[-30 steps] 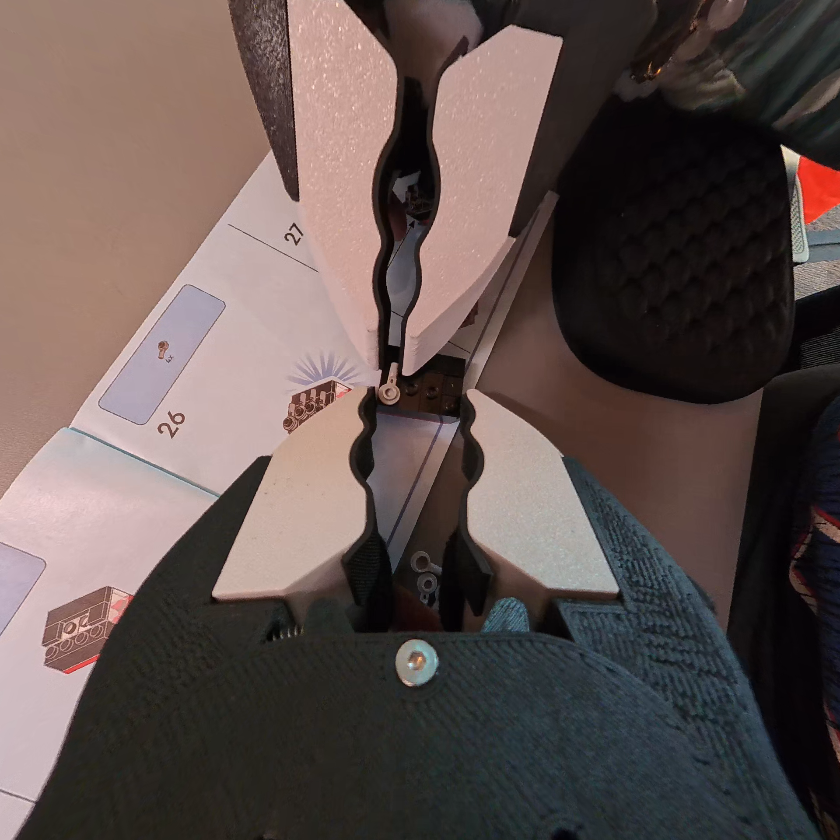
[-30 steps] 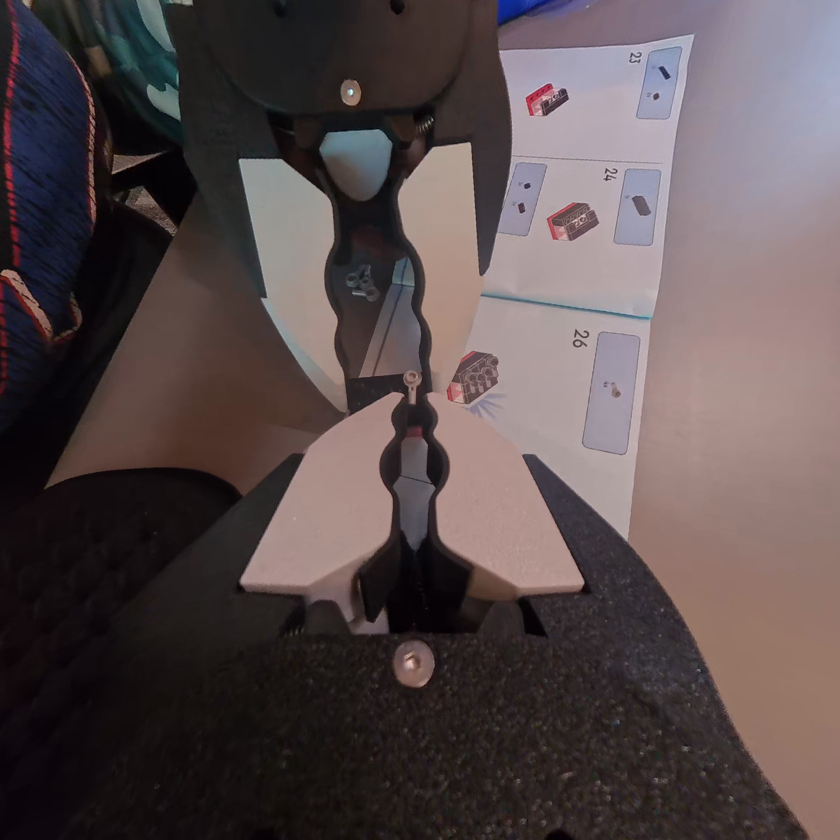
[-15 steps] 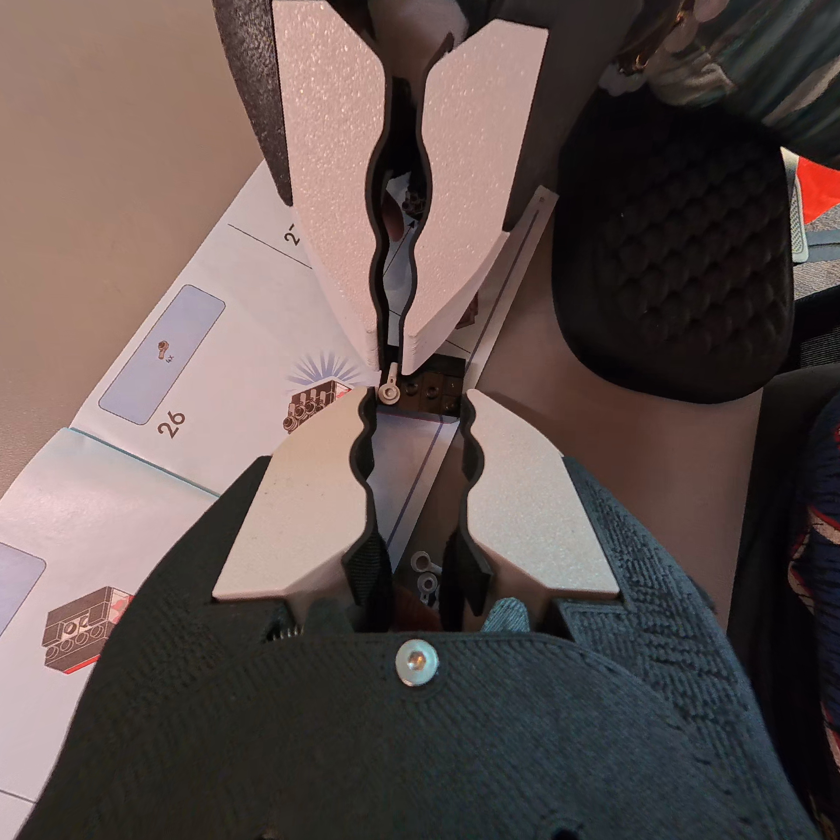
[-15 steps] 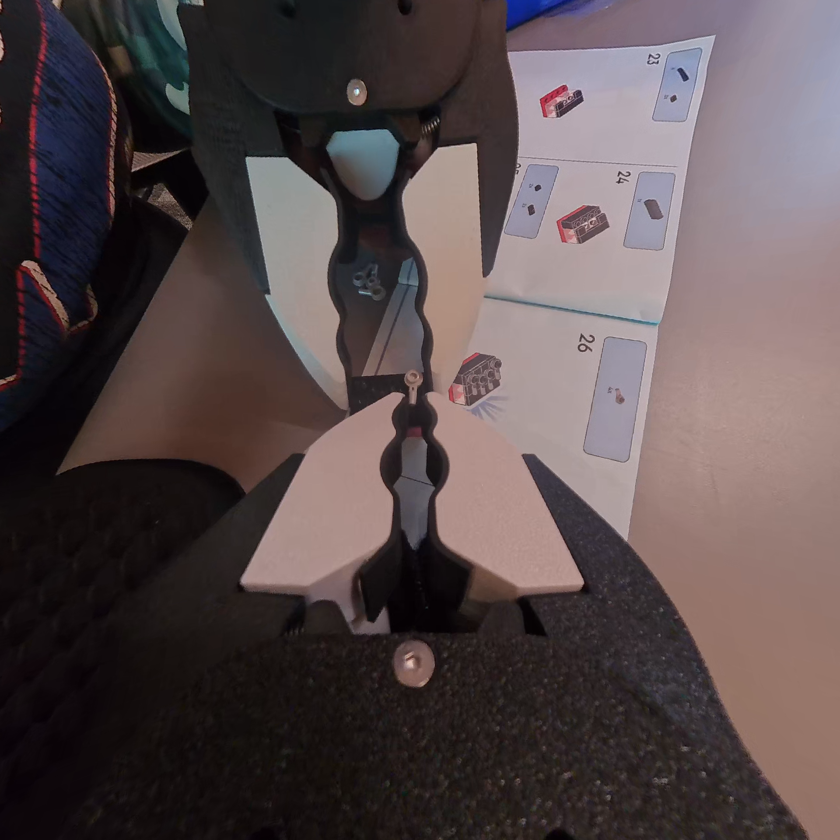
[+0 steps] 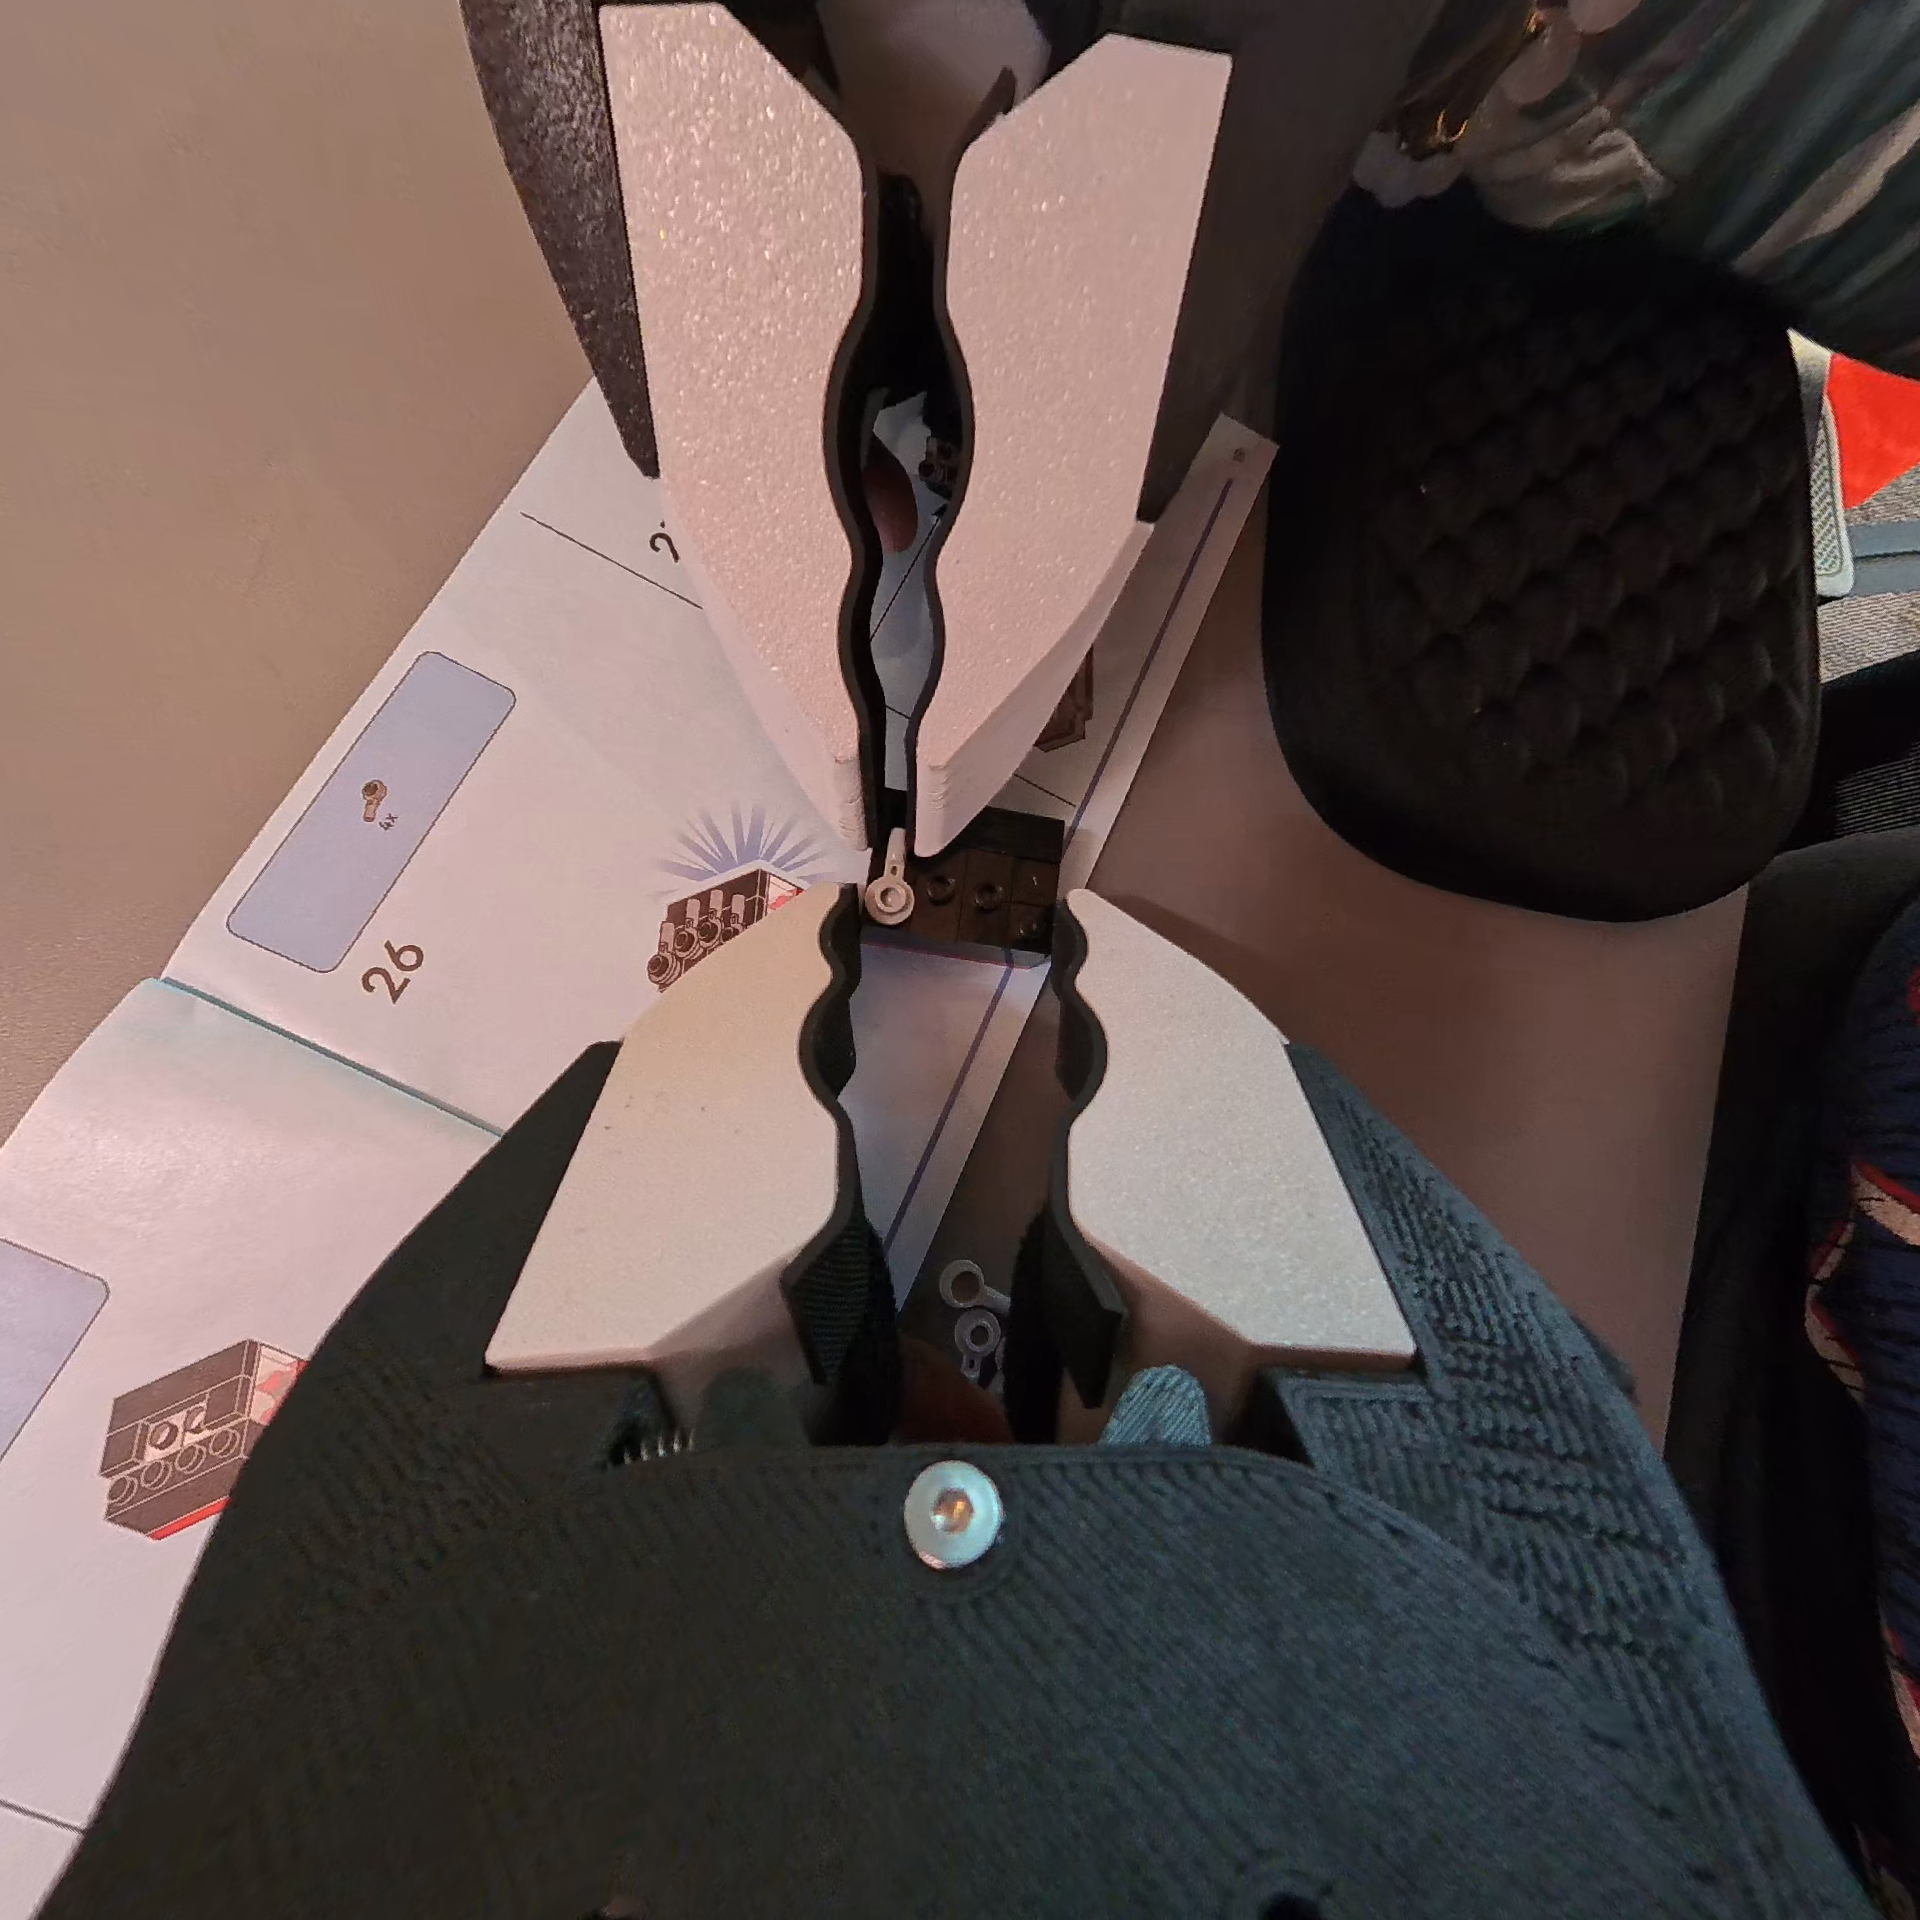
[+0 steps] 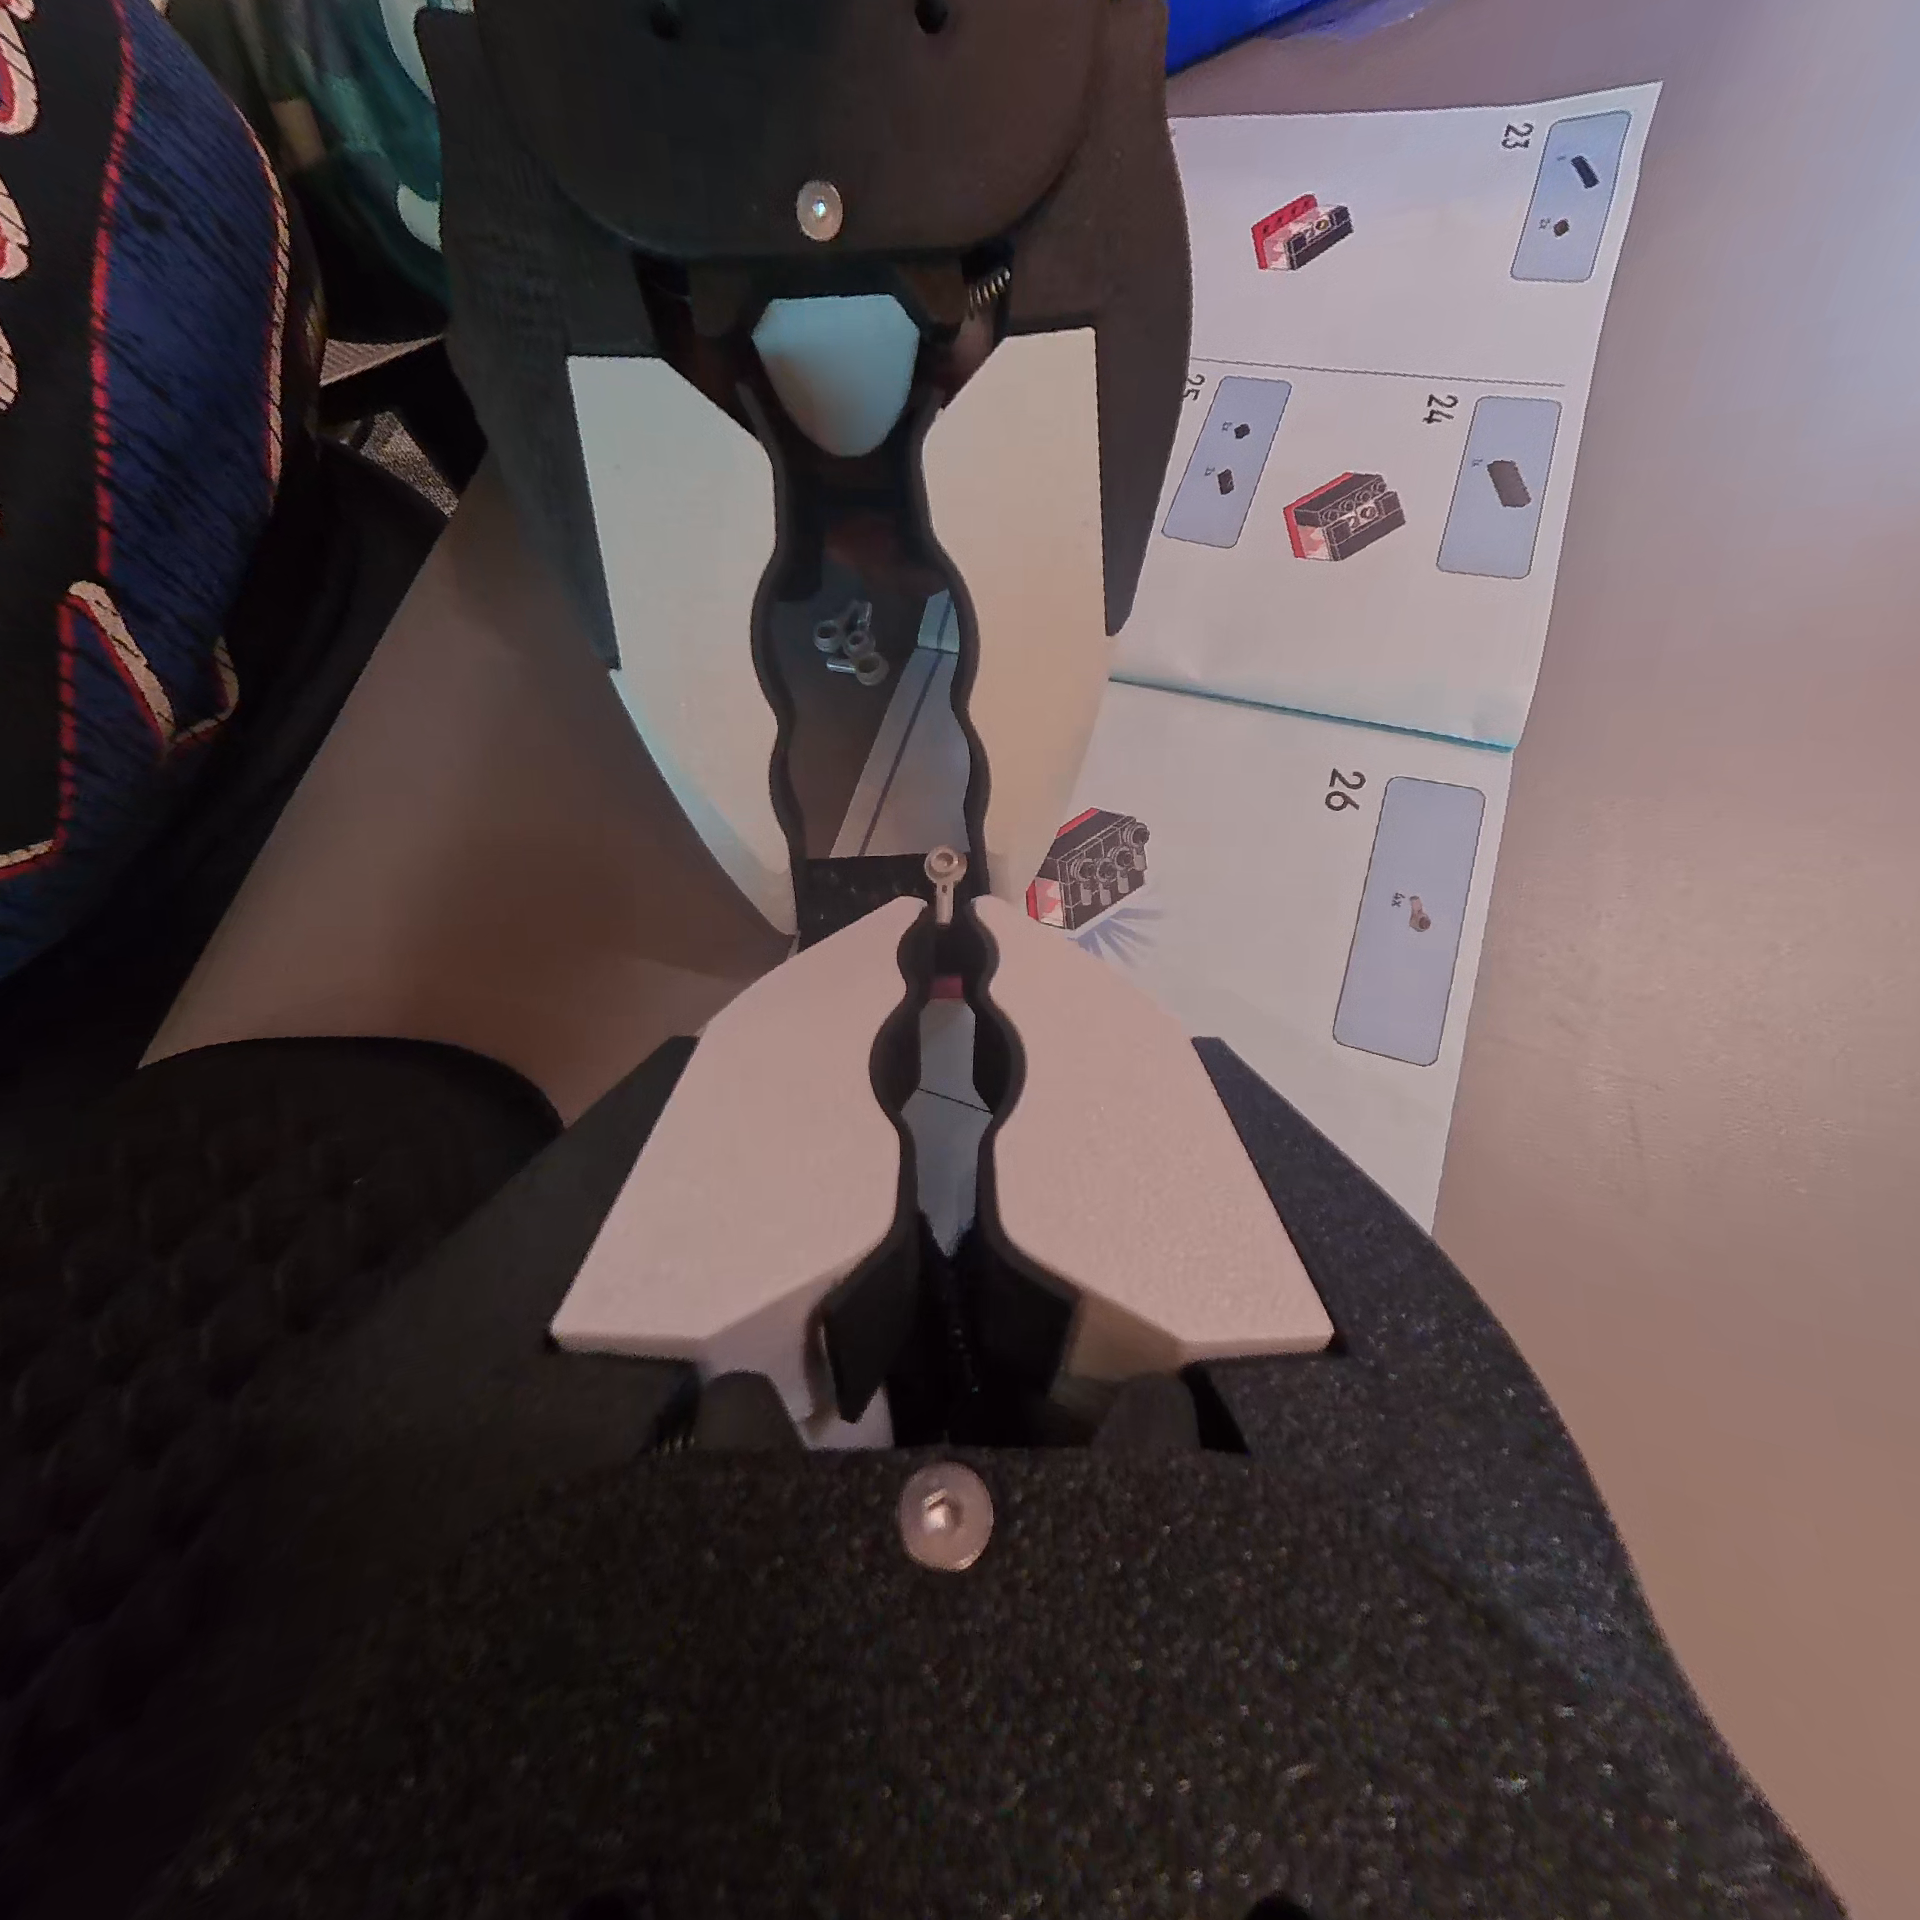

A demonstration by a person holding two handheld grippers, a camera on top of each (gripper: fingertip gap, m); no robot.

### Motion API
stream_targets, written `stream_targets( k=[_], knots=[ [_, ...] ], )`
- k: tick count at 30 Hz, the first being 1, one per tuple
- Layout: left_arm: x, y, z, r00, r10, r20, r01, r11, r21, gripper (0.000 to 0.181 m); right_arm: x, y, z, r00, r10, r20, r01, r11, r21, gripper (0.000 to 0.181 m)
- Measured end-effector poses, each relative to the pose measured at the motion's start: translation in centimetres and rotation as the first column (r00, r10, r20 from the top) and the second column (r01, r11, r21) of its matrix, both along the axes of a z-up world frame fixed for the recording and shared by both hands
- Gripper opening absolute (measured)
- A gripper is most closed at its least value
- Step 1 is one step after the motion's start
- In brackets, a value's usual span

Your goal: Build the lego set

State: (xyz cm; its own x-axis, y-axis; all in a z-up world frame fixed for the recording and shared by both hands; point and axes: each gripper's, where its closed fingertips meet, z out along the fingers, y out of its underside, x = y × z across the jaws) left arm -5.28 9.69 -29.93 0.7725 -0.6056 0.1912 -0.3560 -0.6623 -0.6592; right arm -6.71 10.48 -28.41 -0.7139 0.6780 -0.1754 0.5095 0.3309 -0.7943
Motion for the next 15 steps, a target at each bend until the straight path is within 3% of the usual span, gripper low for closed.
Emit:
stream_targets(
  k=[8,15],
  knots=[
    [-0.01,0.00,0.02,1.000,0.001,0.001,-0.001,1.000,-0.001,0.035,0.00,-0.03,-0.03,1.000,0.000,-0.001,0.001,1.000,0.021,0.004],
    [0.00,-0.01,0.08,1.000,0.004,0.005,-0.004,1.000,-0.007,0.035,0.39,-0.05,0.74,0.998,-0.051,-0.022,0.051,0.999,-0.014,0.017]
  ],
)
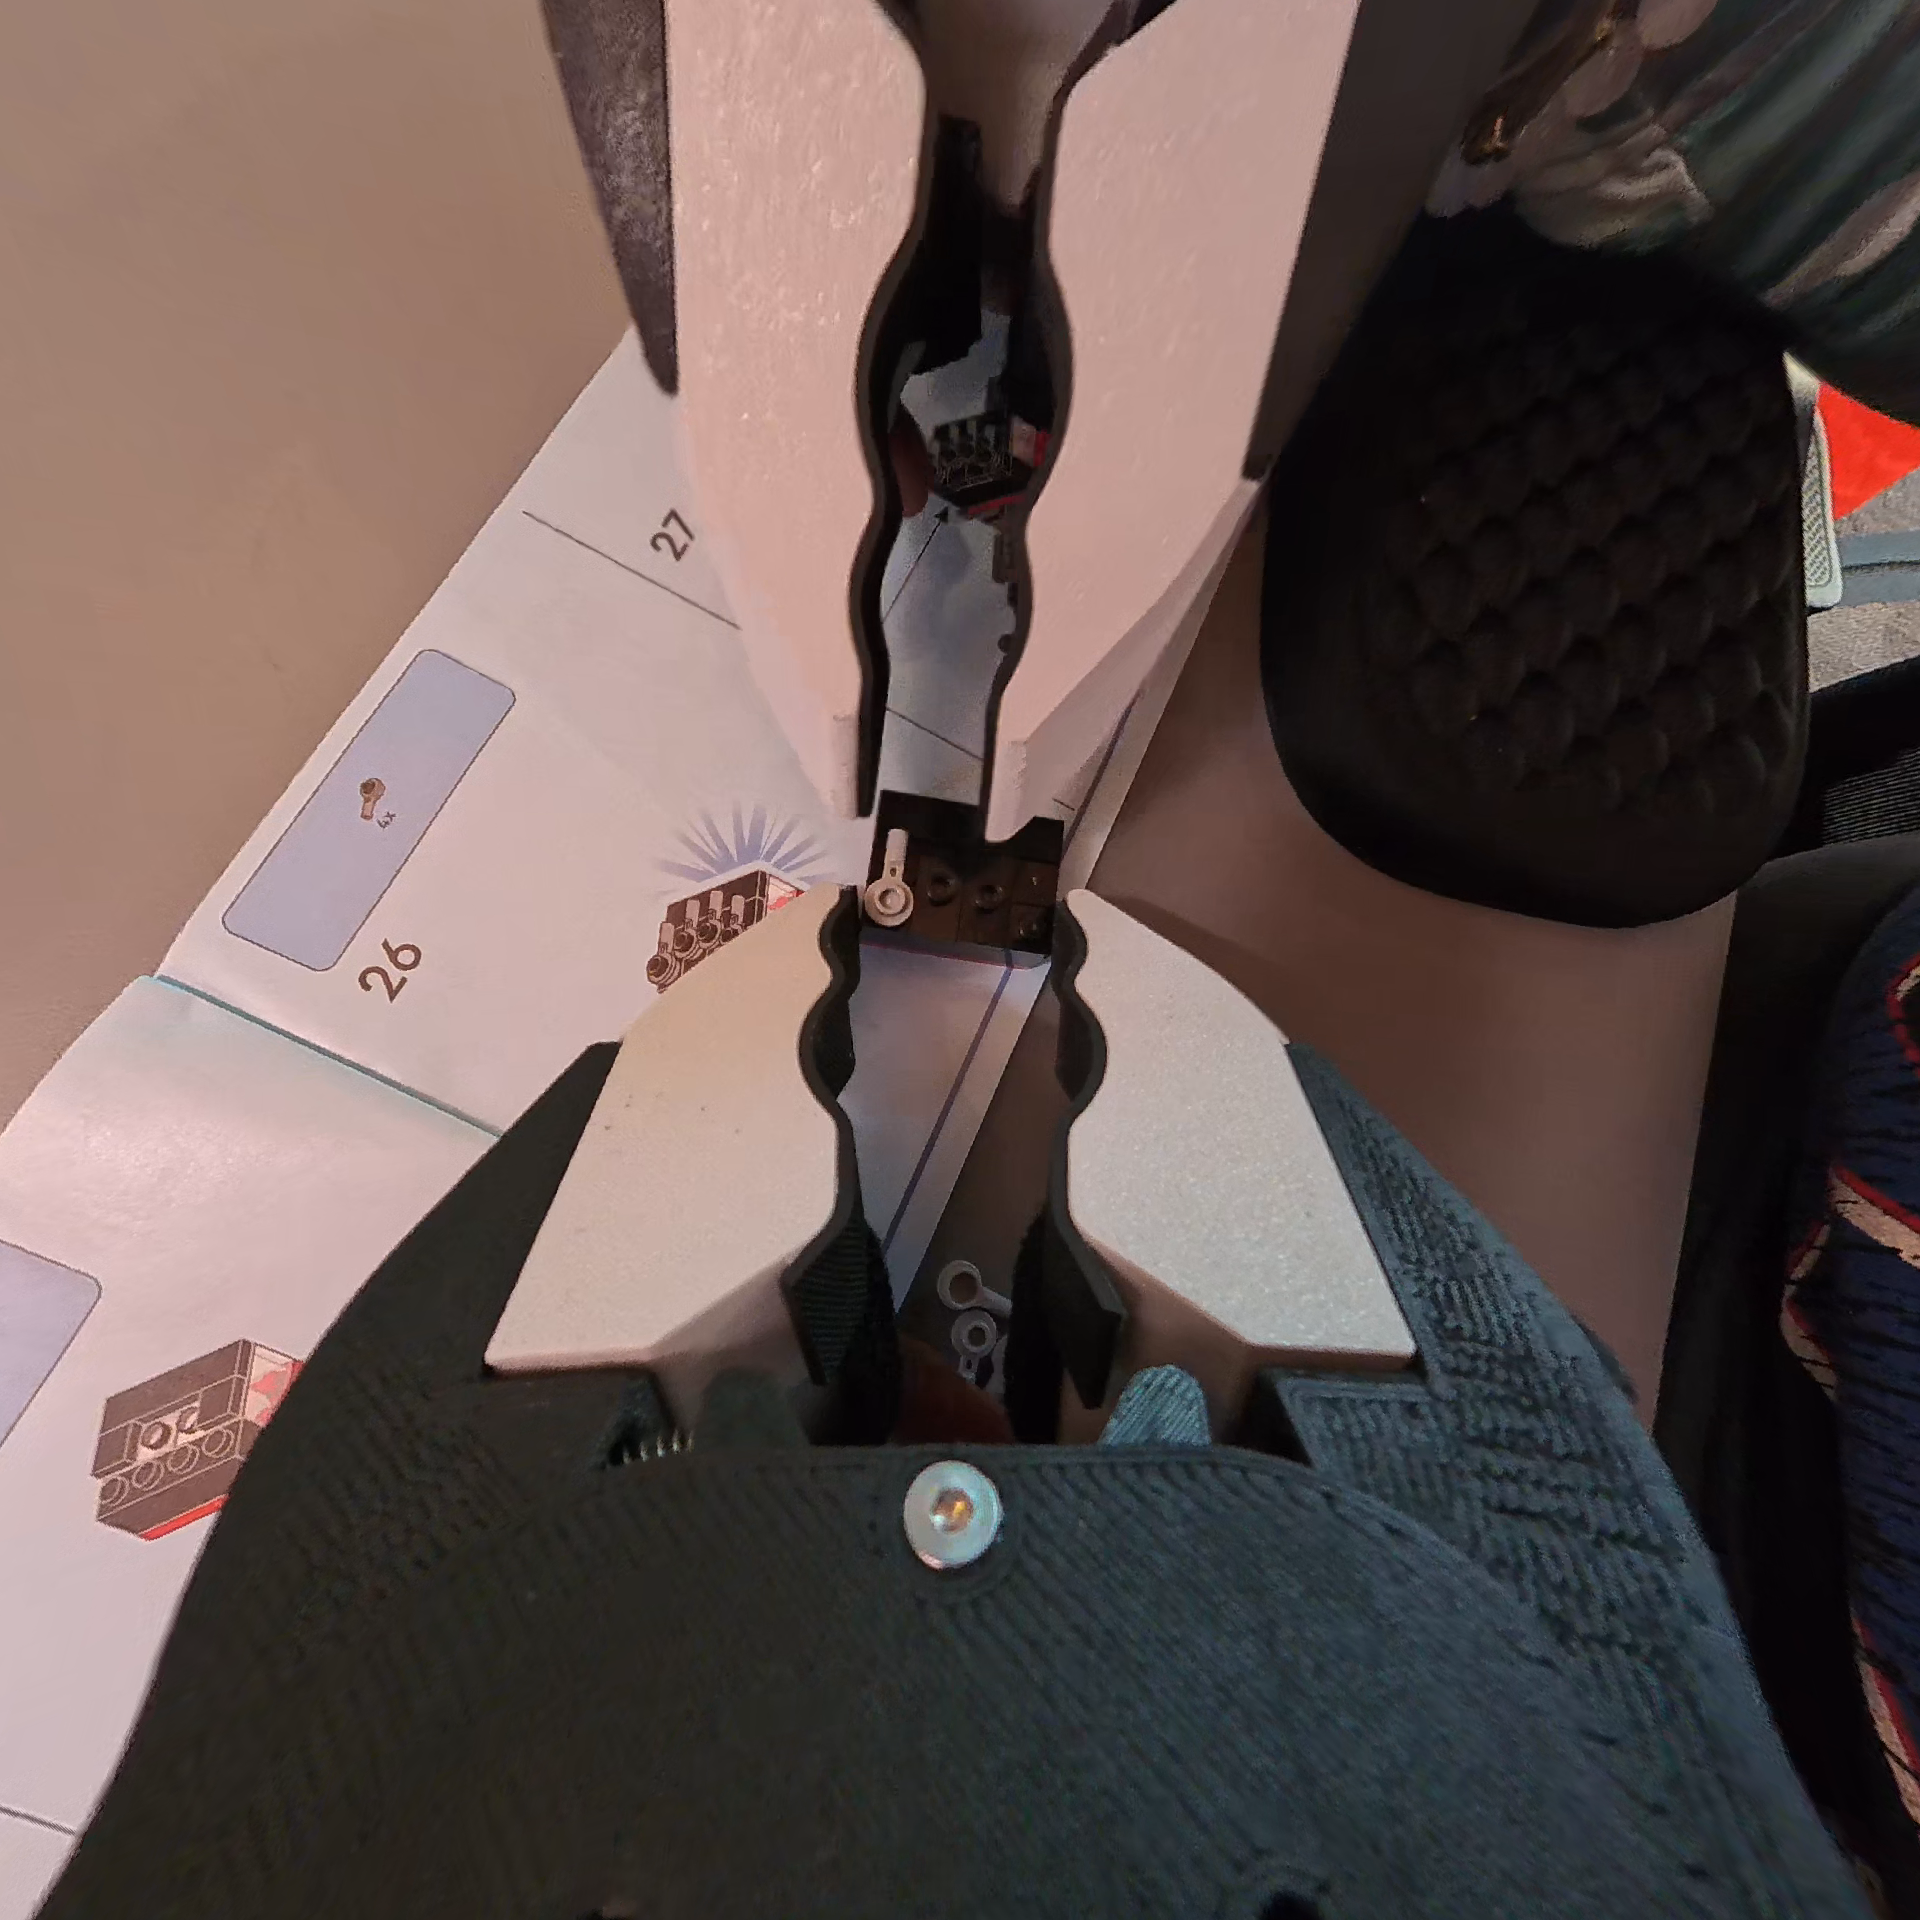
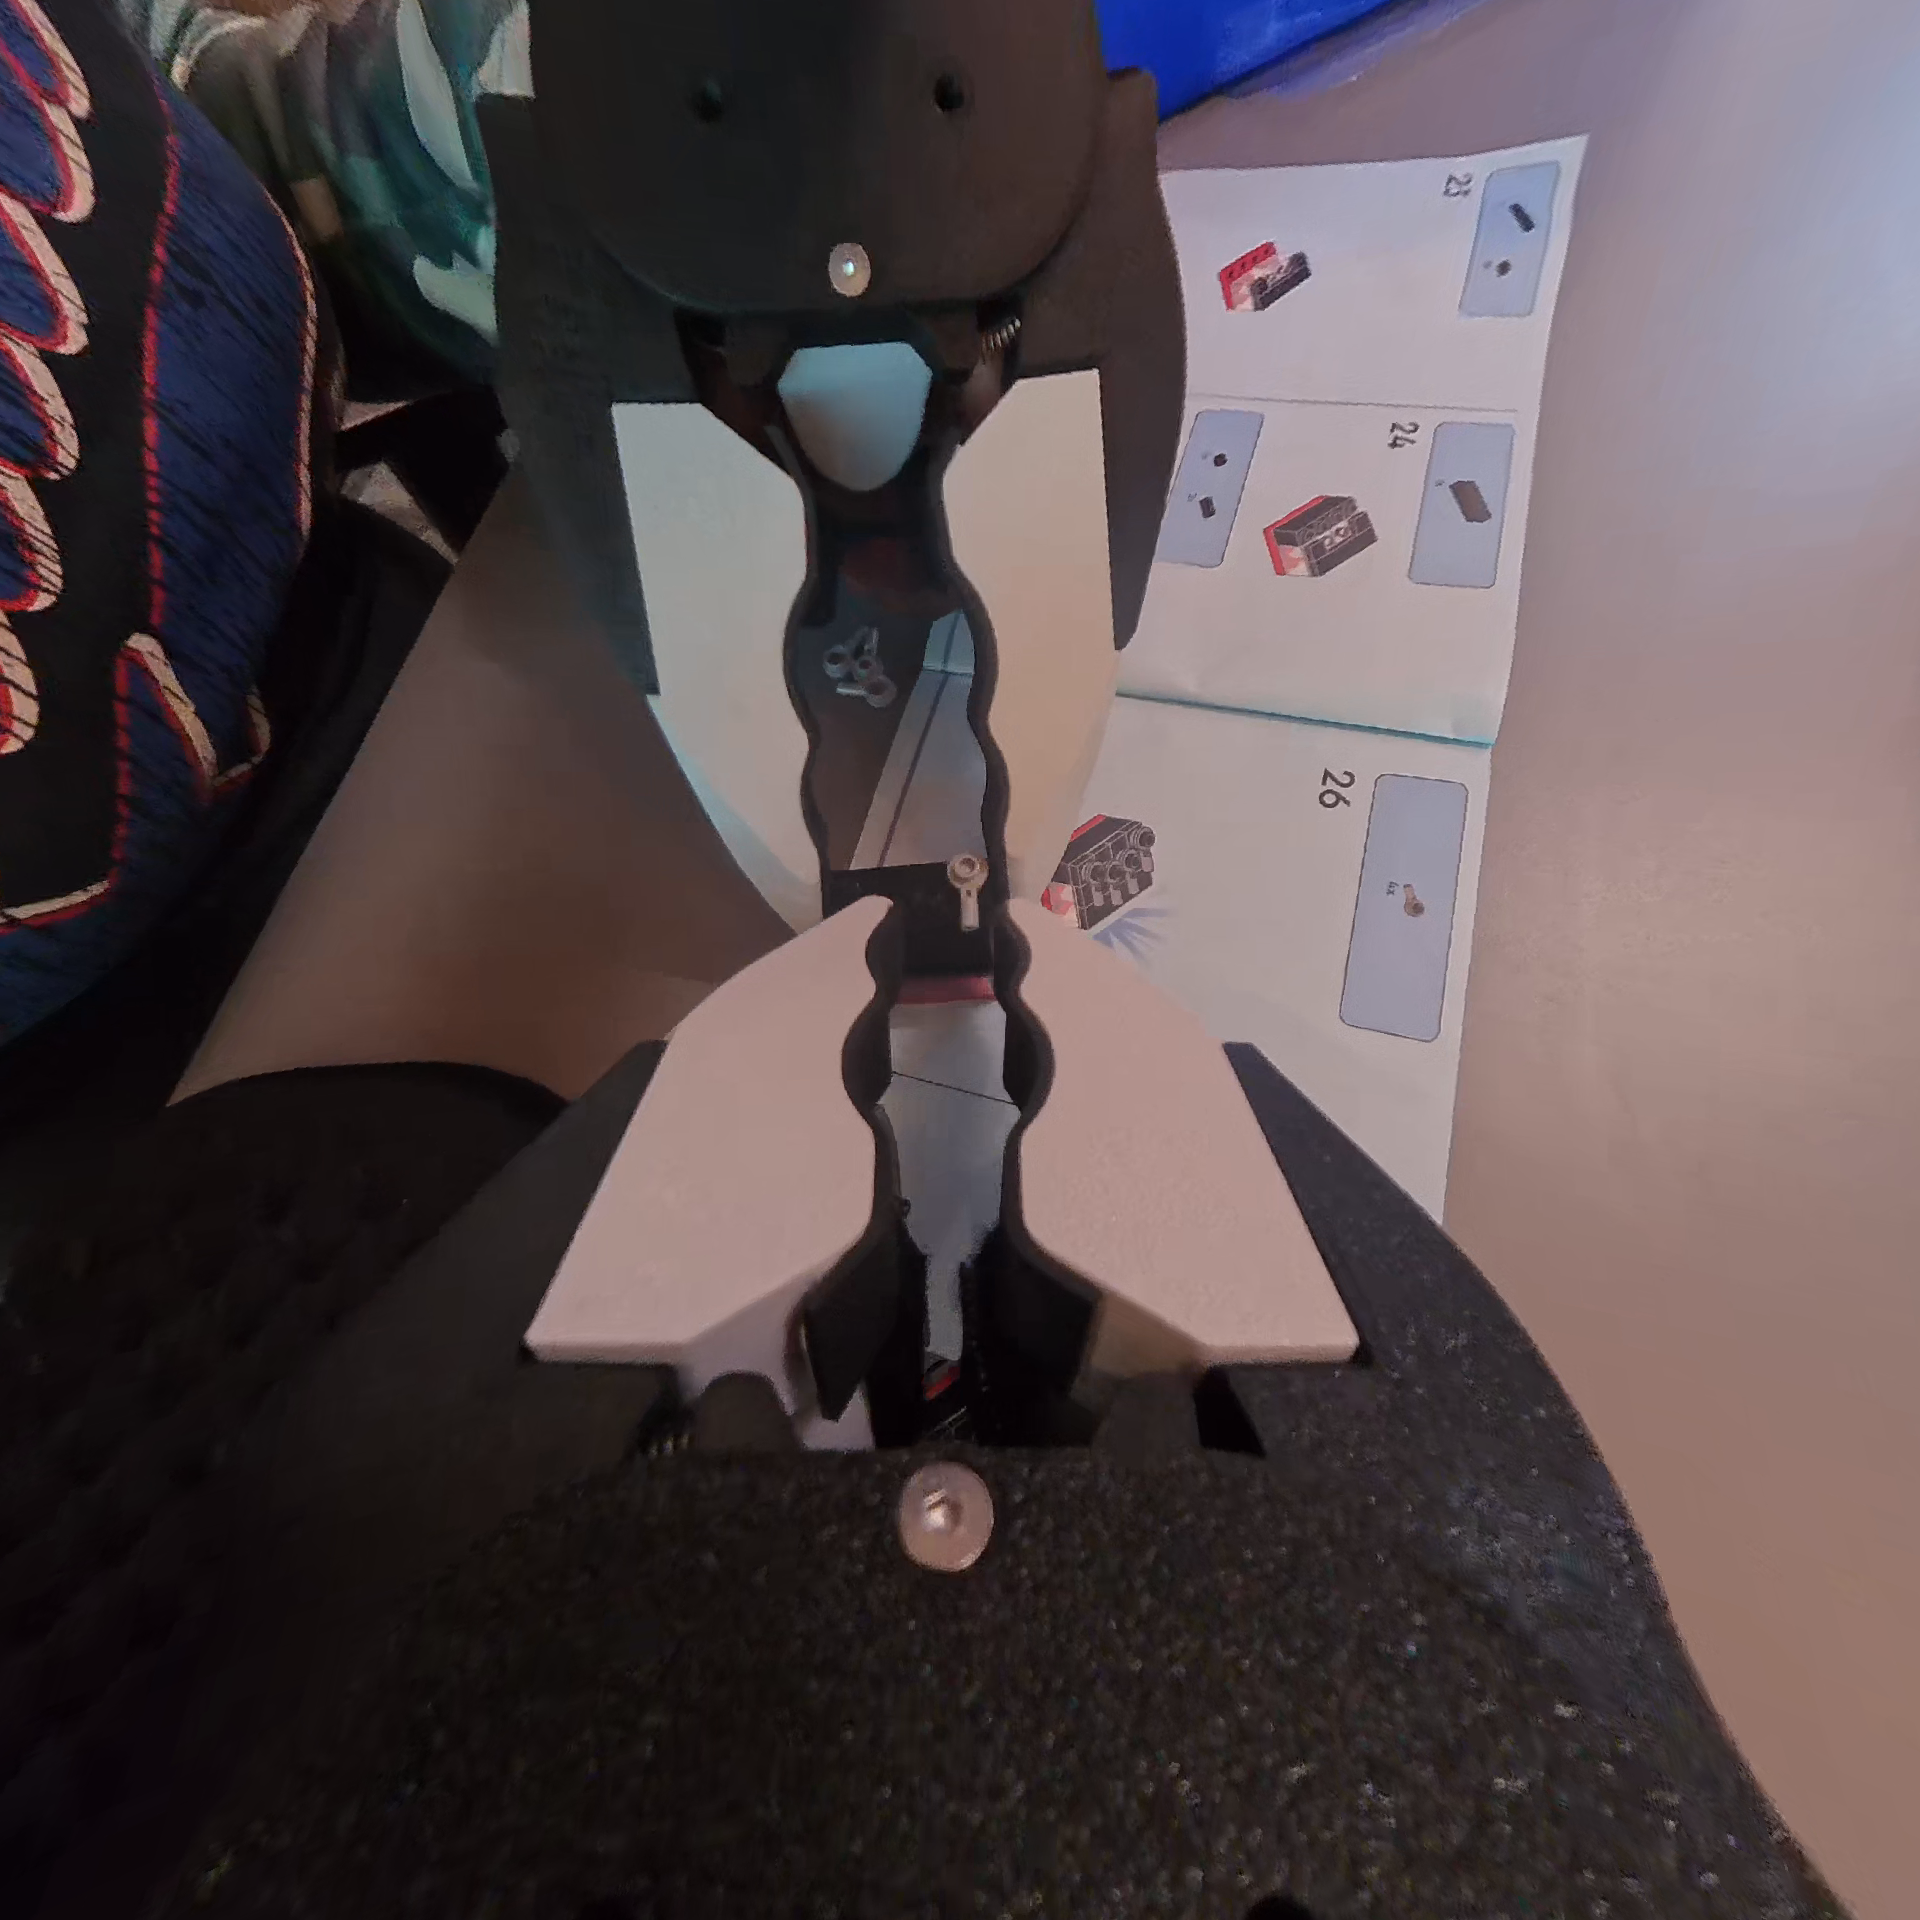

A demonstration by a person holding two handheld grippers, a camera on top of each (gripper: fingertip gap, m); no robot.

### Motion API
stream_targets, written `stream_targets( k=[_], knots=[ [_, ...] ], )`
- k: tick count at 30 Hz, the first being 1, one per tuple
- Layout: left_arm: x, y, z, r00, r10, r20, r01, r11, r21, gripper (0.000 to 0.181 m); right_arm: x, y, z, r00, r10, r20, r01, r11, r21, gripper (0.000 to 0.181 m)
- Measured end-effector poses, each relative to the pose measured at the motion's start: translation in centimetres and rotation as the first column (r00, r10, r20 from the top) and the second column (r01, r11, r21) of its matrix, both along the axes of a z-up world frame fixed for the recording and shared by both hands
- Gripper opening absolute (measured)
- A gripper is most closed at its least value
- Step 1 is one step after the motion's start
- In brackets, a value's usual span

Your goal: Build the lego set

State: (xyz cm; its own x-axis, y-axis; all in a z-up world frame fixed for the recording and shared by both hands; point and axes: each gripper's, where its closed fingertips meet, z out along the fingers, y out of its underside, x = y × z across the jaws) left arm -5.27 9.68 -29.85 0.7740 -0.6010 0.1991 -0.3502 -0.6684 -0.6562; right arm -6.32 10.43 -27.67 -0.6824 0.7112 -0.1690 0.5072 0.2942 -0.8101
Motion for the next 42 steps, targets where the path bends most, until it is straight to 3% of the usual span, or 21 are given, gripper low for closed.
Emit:
stream_targets(
  k=[3,6,9,12,17,25,29,42],
  knots=[
    [0.0,-0.1,0.3,0.999,0.009,0.035,-0.008,1.000,-0.016,0.050,0.3,0.0,0.2,0.999,-0.044,-0.026,0.044,0.999,-0.007,0.017],
    [-0.3,0.0,2.0,0.993,0.030,0.118,-0.034,0.999,0.034,0.049,0.5,0.1,0.5,0.994,-0.089,-0.066,0.089,0.996,-0.001,0.012],
    [-1.4,-0.4,3.4,0.987,0.054,0.149,-0.068,0.993,0.093,0.024,0.5,-0.2,0.9,0.988,-0.111,-0.111,0.114,0.993,0.020,0.005],
    [-2.0,-0.4,3.6,0.996,0.043,0.083,-0.056,0.984,0.171,0.001,0.1,-0.4,0.6,0.987,-0.119,-0.108,0.129,0.988,0.084,0.003],
    [-1.1,0.4,2.6,1.000,0.008,-0.028,-0.002,0.977,0.214,0.001,-0.5,-0.7,-0.1,0.992,-0.098,-0.083,0.109,0.984,0.140,0.003],
    [-0.9,0.2,1.8,0.999,-0.016,-0.029,0.021,0.986,0.165,0.000,-0.1,-0.3,-0.4,0.991,-0.116,-0.065,0.125,0.981,0.148,0.005],
    [-0.8,0.2,1.7,1.000,-0.014,-0.005,0.015,0.990,0.143,0.000,0.3,-0.1,-0.6,0.991,-0.130,-0.040,0.135,0.980,0.145,0.018],
    [-0.7,0.2,1.6,1.000,-0.008,-0.003,0.009,0.995,0.098,0.001,0.5,-0.3,-0.8,0.990,-0.137,-0.013,0.138,0.982,0.125,0.020]
  ],
)
